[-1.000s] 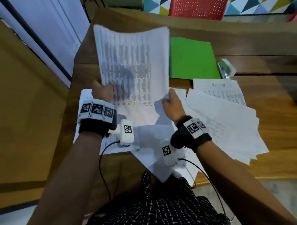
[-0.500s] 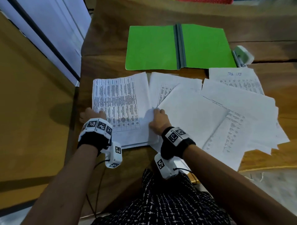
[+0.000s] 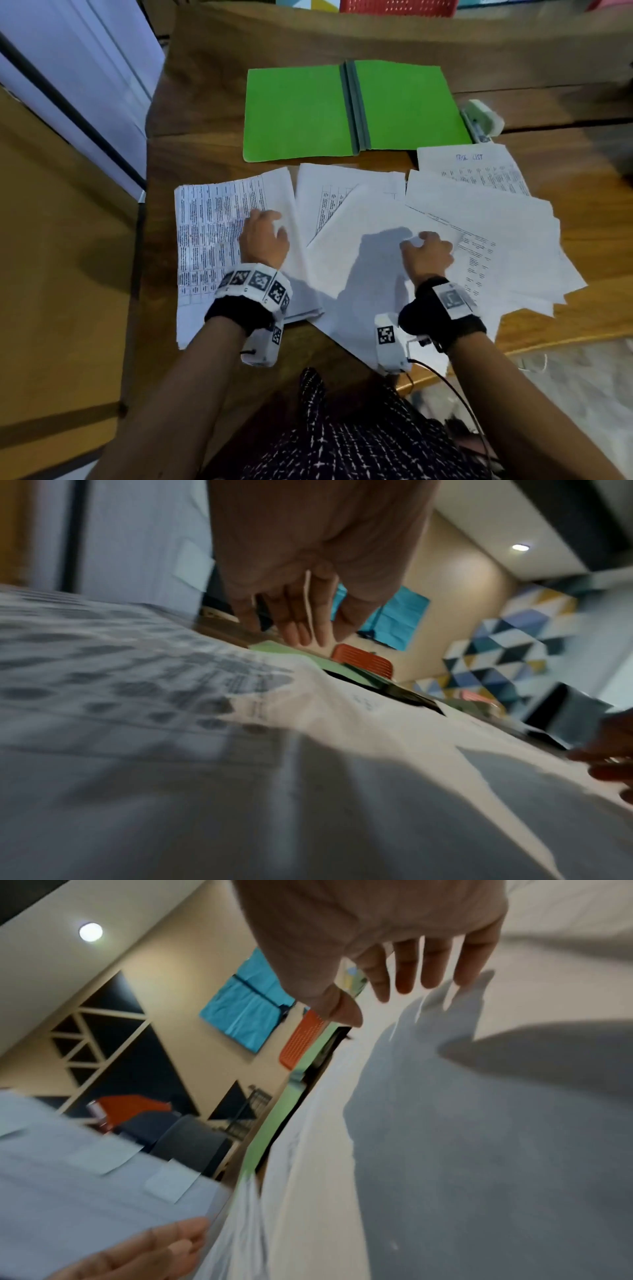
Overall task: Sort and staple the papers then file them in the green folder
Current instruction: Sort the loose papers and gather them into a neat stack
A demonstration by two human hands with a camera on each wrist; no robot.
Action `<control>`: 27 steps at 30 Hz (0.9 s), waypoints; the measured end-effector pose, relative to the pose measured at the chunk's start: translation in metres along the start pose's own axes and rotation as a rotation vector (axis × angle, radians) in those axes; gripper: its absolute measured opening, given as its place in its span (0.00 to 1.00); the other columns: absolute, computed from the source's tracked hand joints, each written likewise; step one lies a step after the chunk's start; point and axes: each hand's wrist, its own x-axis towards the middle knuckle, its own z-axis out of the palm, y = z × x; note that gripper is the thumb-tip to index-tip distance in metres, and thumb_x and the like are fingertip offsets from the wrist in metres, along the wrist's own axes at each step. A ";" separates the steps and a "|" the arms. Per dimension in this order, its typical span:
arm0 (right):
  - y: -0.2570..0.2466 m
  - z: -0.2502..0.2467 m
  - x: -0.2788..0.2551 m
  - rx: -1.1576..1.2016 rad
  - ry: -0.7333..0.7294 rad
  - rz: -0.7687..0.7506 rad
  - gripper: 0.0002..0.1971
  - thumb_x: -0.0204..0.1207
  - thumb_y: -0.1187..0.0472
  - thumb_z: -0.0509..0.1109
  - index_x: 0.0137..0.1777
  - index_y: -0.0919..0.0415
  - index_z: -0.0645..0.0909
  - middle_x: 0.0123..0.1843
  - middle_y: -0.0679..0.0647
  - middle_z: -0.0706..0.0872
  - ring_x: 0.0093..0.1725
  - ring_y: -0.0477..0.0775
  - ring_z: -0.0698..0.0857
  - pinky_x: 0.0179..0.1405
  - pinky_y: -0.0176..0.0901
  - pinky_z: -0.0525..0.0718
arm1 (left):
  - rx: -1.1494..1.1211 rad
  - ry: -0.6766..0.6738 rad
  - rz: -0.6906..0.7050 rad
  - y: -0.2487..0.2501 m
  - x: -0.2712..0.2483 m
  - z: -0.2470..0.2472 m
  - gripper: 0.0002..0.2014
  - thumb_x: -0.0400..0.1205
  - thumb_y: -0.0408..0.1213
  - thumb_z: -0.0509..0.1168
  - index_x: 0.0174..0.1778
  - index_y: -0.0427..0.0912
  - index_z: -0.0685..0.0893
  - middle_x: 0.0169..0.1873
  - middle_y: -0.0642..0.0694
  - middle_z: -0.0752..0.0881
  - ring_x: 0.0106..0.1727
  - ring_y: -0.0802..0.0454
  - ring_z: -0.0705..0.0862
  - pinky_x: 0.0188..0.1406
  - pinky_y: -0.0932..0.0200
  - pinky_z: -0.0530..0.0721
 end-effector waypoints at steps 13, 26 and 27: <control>0.027 -0.011 0.007 0.158 -0.031 0.020 0.16 0.74 0.68 0.63 0.62 0.64 0.79 0.64 0.65 0.82 0.61 0.65 0.81 0.61 0.46 0.78 | 0.450 -0.435 0.184 0.040 -0.030 0.063 0.41 0.77 0.50 0.66 0.81 0.44 0.52 0.82 0.40 0.54 0.83 0.42 0.53 0.81 0.42 0.52; 0.053 -0.066 0.037 0.261 0.113 0.122 0.20 0.77 0.68 0.62 0.69 0.70 0.70 0.68 0.71 0.78 0.67 0.69 0.78 0.62 0.55 0.77 | -0.106 -0.269 0.021 0.087 -0.031 0.059 0.08 0.81 0.34 0.64 0.45 0.31 0.83 0.42 0.39 0.80 0.45 0.49 0.76 0.44 0.58 0.74; 0.049 -0.071 0.039 0.289 0.138 0.073 0.20 0.76 0.69 0.63 0.68 0.71 0.71 0.66 0.71 0.80 0.65 0.69 0.79 0.61 0.56 0.78 | -0.168 -0.187 0.041 0.099 -0.028 0.048 0.08 0.81 0.34 0.64 0.45 0.31 0.83 0.41 0.39 0.80 0.44 0.48 0.76 0.46 0.56 0.75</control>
